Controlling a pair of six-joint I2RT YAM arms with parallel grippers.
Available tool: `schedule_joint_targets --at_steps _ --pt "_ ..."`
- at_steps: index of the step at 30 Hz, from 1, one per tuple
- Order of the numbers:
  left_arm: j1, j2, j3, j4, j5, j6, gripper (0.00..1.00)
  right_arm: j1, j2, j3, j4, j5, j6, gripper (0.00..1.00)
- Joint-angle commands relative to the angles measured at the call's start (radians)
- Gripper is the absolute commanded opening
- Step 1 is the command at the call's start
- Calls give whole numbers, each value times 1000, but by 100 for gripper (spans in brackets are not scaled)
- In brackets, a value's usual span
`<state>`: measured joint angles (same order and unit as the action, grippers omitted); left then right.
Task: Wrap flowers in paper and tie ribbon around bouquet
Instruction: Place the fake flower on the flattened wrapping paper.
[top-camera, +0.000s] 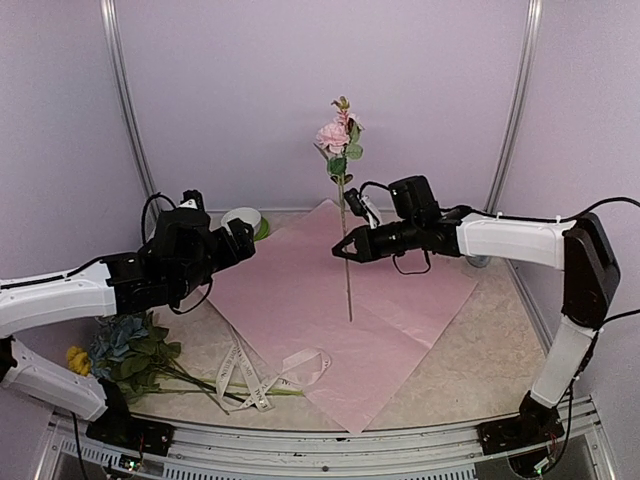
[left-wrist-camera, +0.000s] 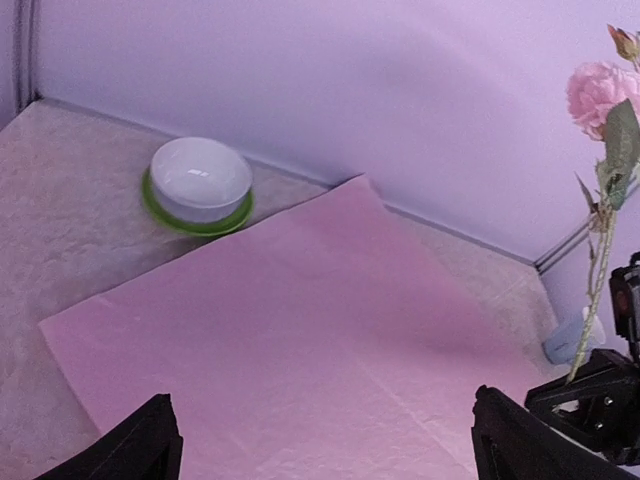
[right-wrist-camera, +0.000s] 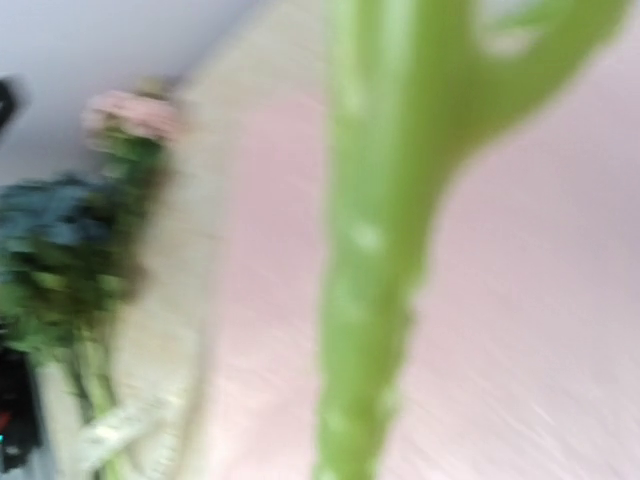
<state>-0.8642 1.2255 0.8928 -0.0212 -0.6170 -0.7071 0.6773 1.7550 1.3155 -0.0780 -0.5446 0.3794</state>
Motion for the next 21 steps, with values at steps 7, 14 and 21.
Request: schedule_joint_targets --at_steps 7,14,21 --pt "114 -132 -154 -311 -52 -228 99 -77 231 73 -149 65 33 0" --pt "149 -97 -153 -456 -40 -292 99 -85 291 130 -206 177 33 40" --pt "143 -96 -155 -685 -53 -492 99 -56 132 39 -233 384 -15 47"
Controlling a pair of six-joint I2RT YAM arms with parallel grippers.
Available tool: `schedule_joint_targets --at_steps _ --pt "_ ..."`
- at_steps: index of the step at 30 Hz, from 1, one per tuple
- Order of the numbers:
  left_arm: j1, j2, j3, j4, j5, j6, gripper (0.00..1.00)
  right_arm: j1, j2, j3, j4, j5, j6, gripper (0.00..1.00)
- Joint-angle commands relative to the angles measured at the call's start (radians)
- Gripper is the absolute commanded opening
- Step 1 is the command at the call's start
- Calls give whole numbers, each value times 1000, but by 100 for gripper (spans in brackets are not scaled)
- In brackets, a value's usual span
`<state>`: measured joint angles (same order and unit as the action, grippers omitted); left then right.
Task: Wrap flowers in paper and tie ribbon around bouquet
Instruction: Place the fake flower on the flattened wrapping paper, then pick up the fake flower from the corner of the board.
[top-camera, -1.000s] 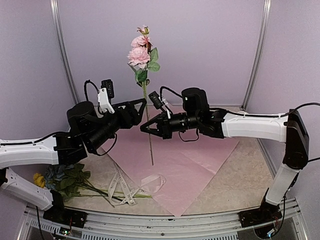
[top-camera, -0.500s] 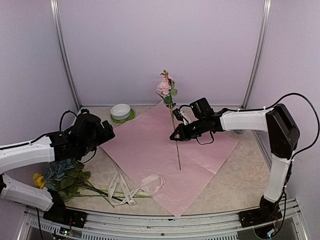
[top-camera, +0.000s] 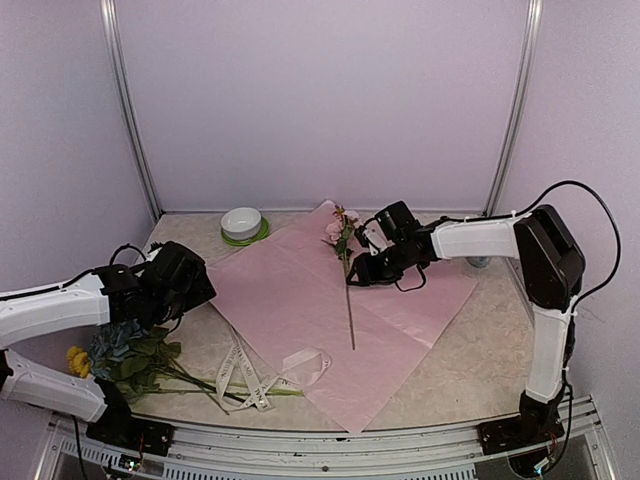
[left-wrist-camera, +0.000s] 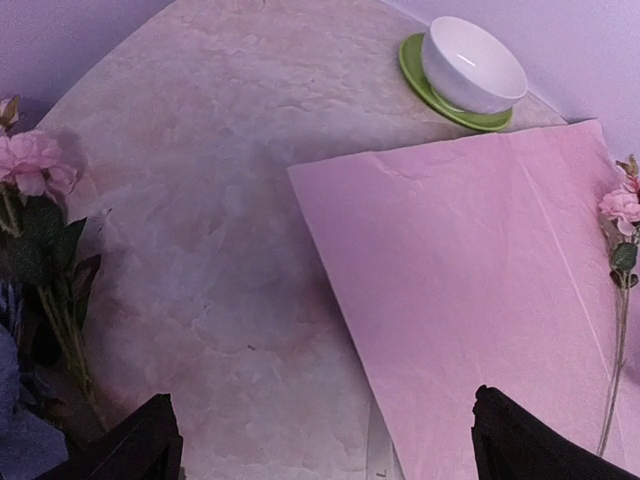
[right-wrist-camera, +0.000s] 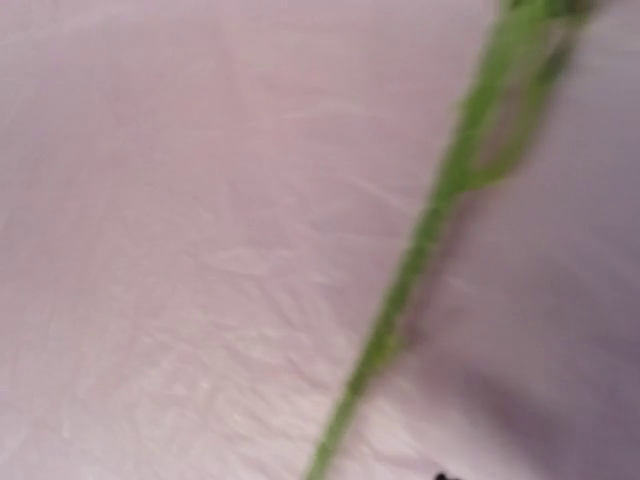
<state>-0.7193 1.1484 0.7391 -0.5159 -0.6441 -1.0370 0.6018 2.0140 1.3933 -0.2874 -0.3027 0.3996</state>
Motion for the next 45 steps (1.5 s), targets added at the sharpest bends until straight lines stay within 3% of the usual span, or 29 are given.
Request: schedule_joint_targets --at_steps 1,5,8,11,14,17,22,27,31,36,41,45 --pt "-14 -37 -7 -234 -41 -218 99 26 -148 -55 -25 160 -44 47" --pt "-112 -106 -72 -240 -33 -365 99 59 -207 -104 -28 194 -63 47" --pt "-227 -22 -124 -185 38 -469 99 75 -228 -126 -26 167 -72 47" --pt "-394 115 -36 -356 -19 -713 98 84 -244 -139 -34 179 -78 47" --pt "-482 206 86 -554 -74 -841 96 88 -259 -150 -35 176 -86 47" --pt "-494 236 102 -611 -65 -902 77 91 -262 -153 -37 165 -92 47" --pt "-405 100 -85 -407 12 -844 63 95 -274 -172 -27 169 -101 47" --pt "-342 -27 -184 -324 28 -793 63 95 -278 -173 -38 172 -111 47" --pt "-341 39 -147 -448 20 -827 72 95 -279 -175 -34 165 -113 46" --pt "-370 64 -108 -432 38 -800 73 96 -279 -173 -39 151 -113 47" --pt "-445 165 83 -673 -66 -889 74 96 -271 -168 -41 148 -120 46" --pt "-475 142 36 -697 8 -956 74 96 -270 -172 -44 141 -122 46"
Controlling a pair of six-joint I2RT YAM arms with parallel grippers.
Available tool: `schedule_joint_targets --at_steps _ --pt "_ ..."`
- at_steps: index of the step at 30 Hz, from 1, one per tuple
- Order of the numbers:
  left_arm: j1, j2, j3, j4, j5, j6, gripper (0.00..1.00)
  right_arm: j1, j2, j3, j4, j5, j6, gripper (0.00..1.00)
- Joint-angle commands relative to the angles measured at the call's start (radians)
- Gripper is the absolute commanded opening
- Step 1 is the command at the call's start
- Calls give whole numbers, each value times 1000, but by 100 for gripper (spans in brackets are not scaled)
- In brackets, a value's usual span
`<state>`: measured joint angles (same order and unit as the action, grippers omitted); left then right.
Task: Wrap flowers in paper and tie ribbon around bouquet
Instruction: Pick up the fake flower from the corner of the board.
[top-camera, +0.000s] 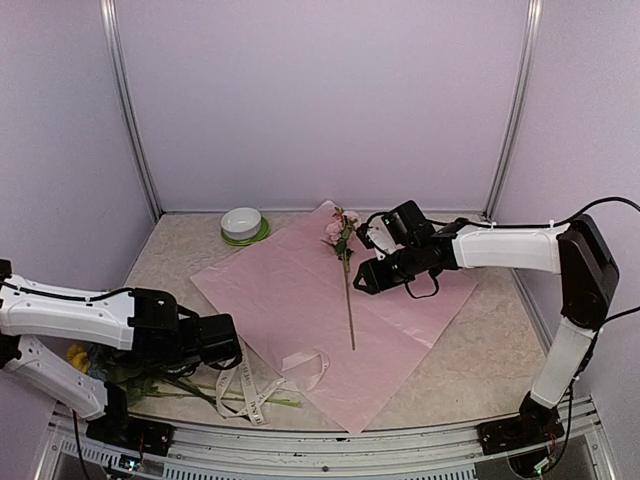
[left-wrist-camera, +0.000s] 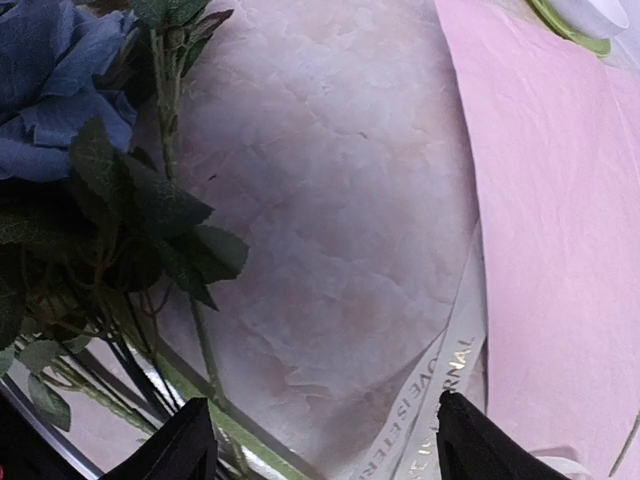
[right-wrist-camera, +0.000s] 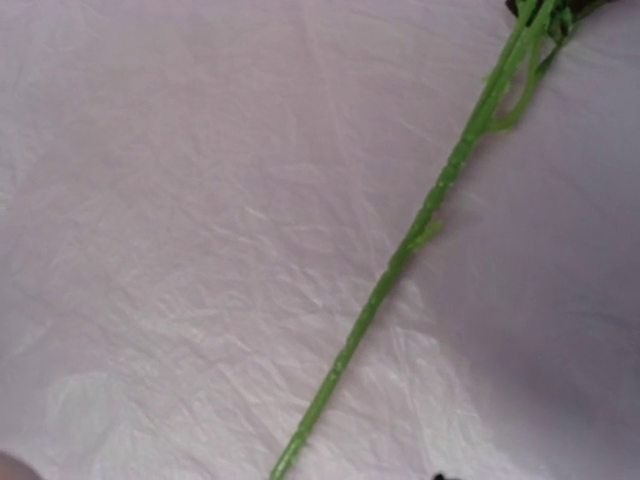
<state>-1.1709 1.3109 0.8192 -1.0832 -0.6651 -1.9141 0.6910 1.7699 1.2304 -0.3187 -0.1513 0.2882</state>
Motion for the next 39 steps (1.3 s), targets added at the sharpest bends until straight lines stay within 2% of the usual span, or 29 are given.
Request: schedule_joint_targets --at_steps 1,6,12,16,19,23,28,31,36,39 --pt "-24 -45 -81 -109 57 -92 73 7 -27 -13 -13 -9 -13 46" --pt "-49 -163 -215 -16 139 -147 62 7 -26 -13 -15 -4 -17 46" --pt "-59 -58 -172 -84 111 -142 60 10 -23 -16 -9 -19 -14 46" --pt "-31 -72 -246 106 109 -58 59 10 -24 -19 -7 -18 -14 46" --pt "-13 -103 -287 136 99 -68 57 10 -27 -21 -12 -15 -19 46" --pt "41 -134 -319 185 67 -21 43 10 -22 -15 -13 -20 -23 46" --pt "70 -119 -322 248 67 55 17 11 -18 -15 -13 -31 -20 47" --pt "70 -115 -303 220 58 56 0 11 -18 -16 -16 -25 -21 47" --pt "66 -182 -253 80 -7 24 0 11 -16 -14 -23 -27 -22 47" --pt "46 -219 -170 -41 -81 15 0 12 -18 -10 -28 -27 -22 47"
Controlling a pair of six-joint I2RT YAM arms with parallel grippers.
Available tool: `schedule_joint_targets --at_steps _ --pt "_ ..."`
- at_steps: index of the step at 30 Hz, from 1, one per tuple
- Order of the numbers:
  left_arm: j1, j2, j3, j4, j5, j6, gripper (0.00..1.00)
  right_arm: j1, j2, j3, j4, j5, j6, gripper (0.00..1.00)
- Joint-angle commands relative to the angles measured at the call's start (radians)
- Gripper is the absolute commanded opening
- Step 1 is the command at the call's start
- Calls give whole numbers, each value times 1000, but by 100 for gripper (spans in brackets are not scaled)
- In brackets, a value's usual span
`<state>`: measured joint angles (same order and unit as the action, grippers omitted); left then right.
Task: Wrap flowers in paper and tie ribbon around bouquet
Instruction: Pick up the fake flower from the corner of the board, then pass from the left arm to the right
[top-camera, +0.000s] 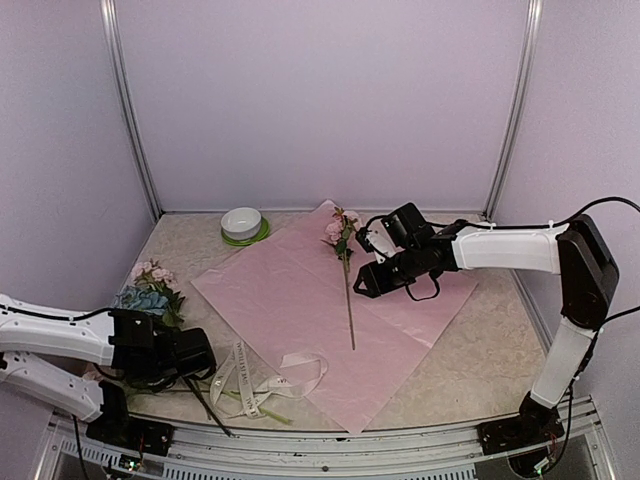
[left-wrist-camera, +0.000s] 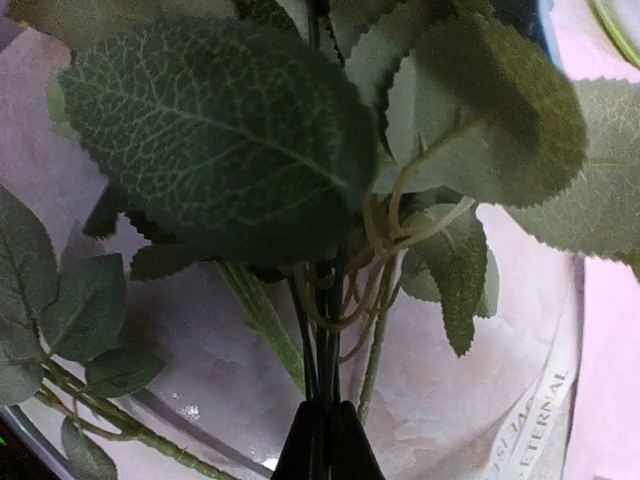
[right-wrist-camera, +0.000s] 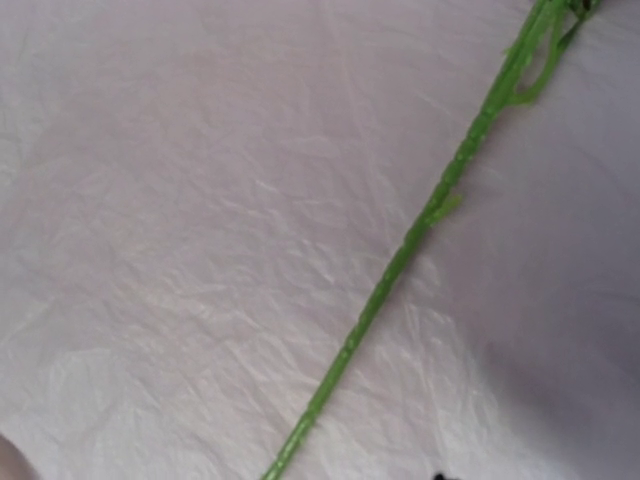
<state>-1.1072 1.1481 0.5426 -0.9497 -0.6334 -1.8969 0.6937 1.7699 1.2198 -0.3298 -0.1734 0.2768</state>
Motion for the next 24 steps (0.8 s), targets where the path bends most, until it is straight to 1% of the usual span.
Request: schedule_joint_targets --at_steps 1,4,5,7,11,13,16,18,19,20,21,22,23,24 --pt "-24 -59 137 -217 -140 -6 0 9 -19 3 -17 -8 -11 47" --pt "-61 -39 248 -369 -241 -51 0 10 -24 8 -17 -12 -14 47" --pt "-73 -28 287 -401 -277 -36 0 12 -25 9 -17 -11 -14 47" --pt "-79 -13 349 -406 -356 29 0 13 -32 12 -17 -11 -22 47" --pt "-99 18 404 -405 -465 48 0 24 -51 13 -11 -34 -50 47" --pt "-129 40 423 -405 -534 35 0 37 -70 3 23 -83 -87 48" --pt "-193 71 480 -400 -678 27 0 83 -93 12 110 -226 -150 51" --pt "-251 101 531 -355 -796 79 0 117 -92 39 186 -396 -188 56" --pt "-282 112 552 -297 -855 144 0 131 -89 49 234 -502 -188 59" --pt "-315 123 568 -211 -916 223 0 143 -81 56 305 -624 -170 64" --pt "-350 134 581 -134 -970 305 0 154 -75 60 384 -696 -134 74" --pt "-382 147 597 -113 -1020 307 0 164 -68 60 455 -752 -98 89" --pt "-410 165 615 -196 -1056 168 0 177 -62 60 527 -785 -62 99" --pt "-428 188 644 -349 -1079 -63 0 188 -57 61 582 -804 -37 100"
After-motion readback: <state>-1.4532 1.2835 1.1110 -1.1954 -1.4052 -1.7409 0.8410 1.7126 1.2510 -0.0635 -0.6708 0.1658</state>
